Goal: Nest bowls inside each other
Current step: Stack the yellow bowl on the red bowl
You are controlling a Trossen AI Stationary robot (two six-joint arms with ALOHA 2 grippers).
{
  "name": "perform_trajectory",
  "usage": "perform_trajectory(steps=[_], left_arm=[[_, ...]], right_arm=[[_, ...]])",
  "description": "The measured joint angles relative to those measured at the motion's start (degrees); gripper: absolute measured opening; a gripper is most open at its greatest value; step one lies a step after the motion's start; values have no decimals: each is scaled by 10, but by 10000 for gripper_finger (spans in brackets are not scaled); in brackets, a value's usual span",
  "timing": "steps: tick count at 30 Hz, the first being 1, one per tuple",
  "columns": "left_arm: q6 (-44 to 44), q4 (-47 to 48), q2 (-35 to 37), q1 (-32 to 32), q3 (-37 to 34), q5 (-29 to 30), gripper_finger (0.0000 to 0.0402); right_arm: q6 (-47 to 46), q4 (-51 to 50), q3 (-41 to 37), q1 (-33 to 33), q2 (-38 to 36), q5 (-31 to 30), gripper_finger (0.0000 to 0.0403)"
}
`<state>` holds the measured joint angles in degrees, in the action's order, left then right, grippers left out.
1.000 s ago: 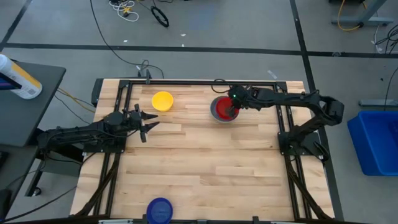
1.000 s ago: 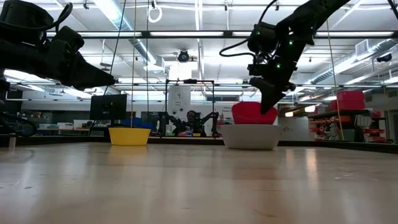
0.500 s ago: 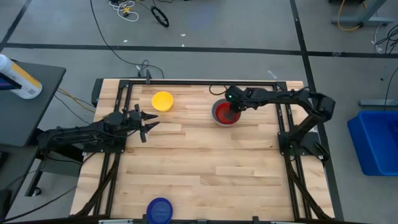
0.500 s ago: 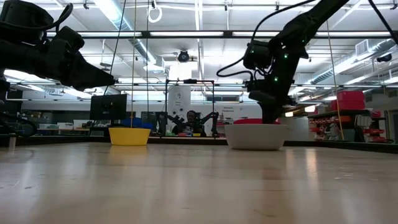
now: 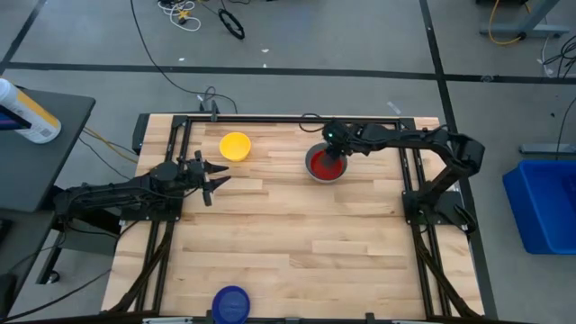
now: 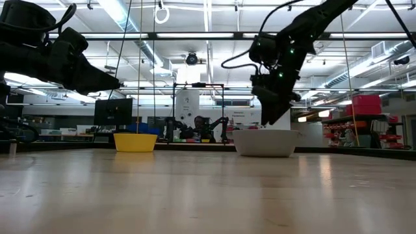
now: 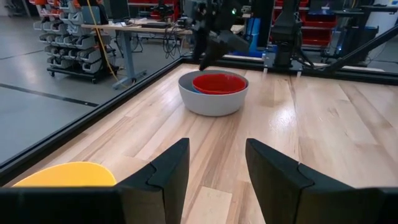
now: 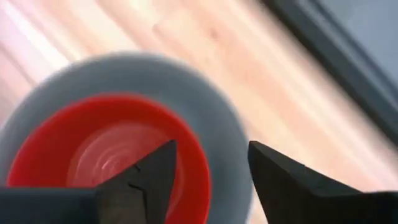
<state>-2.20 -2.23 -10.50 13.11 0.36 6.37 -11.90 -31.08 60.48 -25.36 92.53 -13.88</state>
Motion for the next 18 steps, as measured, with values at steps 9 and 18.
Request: perform_trajectory(steps=[9,18], left_arm=[[-4,-10,0,0,0,23,167],[10,5,-56,0,10,104,167]], right_arm=[[41,109,86,27,22,114,198],[77,81,184,78,125,174,174]])
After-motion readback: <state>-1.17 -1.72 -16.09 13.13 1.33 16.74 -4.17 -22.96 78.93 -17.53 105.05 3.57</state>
